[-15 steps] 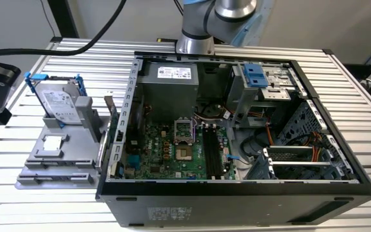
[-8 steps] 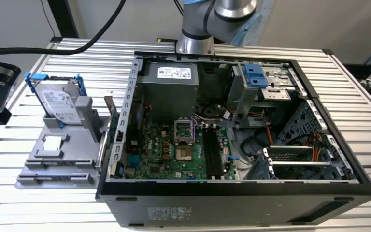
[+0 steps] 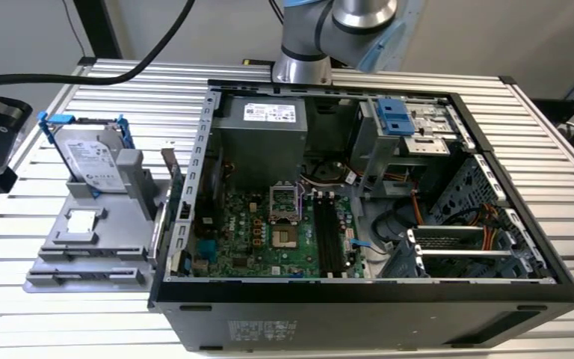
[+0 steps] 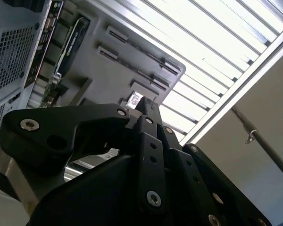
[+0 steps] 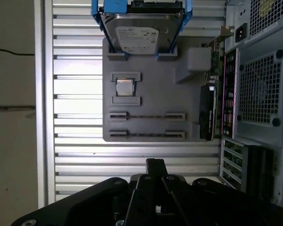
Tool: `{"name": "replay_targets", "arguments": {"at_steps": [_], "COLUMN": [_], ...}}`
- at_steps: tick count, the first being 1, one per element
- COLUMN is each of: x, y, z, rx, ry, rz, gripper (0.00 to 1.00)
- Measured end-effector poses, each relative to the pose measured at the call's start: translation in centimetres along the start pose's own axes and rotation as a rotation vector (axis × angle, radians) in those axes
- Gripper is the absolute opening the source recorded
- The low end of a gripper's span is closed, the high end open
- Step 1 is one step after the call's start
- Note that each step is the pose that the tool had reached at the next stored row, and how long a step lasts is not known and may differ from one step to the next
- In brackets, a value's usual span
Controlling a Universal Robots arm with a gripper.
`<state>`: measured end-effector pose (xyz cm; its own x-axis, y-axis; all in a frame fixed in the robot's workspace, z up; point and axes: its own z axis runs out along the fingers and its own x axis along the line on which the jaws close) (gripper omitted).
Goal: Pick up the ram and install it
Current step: 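Pick up the ram and move it above insertion slot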
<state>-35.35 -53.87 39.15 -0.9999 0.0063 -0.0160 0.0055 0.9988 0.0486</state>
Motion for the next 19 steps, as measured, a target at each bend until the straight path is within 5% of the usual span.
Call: {"name": "replay_targets", "arguments": {"at_steps": [8, 19], "x": [0.0, 0.07], "y": [0.0, 0.0], "z": [0.0, 0.0], "rx": [-0.0001, 0.0137], "ry": [0.0019, 0.0094], "rz": [-0.007, -0.16], "gripper": [0.0, 0.0]}}
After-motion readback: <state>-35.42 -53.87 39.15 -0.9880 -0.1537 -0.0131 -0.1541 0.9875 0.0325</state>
